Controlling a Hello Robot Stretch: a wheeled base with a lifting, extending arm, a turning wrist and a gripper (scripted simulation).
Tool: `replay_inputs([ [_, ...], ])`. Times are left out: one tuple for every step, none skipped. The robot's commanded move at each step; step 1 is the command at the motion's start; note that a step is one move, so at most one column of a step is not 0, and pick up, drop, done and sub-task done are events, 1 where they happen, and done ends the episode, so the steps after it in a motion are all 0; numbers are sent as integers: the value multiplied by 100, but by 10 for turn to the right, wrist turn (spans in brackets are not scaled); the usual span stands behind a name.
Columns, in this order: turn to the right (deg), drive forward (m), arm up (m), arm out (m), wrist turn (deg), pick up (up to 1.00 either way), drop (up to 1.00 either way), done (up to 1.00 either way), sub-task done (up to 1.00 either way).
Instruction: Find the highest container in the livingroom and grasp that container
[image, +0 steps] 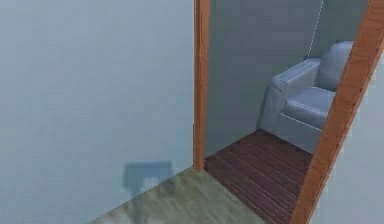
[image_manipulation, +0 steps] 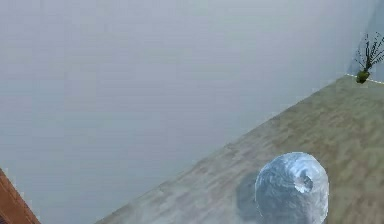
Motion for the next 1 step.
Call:
replay_inputs([
  [0, 90, 0, 0, 0, 0, 0, 0, 0],
])
